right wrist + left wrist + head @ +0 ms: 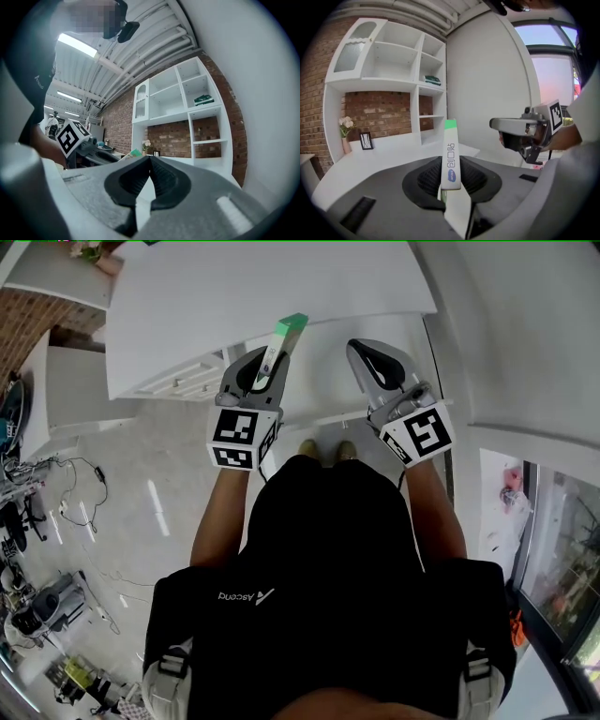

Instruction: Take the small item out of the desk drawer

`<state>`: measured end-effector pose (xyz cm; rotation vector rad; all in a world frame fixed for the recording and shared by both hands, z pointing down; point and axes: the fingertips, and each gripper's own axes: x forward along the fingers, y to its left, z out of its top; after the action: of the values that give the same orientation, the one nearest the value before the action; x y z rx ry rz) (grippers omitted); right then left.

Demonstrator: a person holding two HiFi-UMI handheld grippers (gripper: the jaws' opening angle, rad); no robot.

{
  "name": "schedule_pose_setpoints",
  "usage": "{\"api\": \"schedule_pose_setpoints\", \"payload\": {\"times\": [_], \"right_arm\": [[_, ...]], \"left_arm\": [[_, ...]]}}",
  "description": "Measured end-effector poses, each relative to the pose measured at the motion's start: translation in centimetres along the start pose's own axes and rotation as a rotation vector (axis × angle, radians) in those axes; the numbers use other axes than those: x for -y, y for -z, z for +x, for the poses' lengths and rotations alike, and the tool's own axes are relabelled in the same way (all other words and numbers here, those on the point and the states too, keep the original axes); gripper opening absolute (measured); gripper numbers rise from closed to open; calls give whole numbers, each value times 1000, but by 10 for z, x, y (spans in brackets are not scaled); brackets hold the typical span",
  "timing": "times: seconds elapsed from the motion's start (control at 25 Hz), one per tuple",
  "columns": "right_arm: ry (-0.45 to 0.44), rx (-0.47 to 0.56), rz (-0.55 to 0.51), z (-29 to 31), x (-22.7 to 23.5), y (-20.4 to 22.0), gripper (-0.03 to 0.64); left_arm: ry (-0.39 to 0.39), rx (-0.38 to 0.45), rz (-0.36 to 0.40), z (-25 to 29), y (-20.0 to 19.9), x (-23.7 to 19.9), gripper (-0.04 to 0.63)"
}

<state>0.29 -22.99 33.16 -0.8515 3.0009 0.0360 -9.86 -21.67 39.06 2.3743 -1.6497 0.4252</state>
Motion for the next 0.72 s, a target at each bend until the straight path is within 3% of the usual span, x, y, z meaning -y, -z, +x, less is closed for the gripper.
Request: {"api": "schedule_pose_setpoints", "payload": {"times": [0.36,0.72], "right_arm": [[-9,71,-34,-13,-4,-36,2],[-17,117,-62,-19,-12,-62,2]], "left_arm": [[0,255,25,-45,-76,23,91],[8,346,35,-64,-107,39,91]]}}
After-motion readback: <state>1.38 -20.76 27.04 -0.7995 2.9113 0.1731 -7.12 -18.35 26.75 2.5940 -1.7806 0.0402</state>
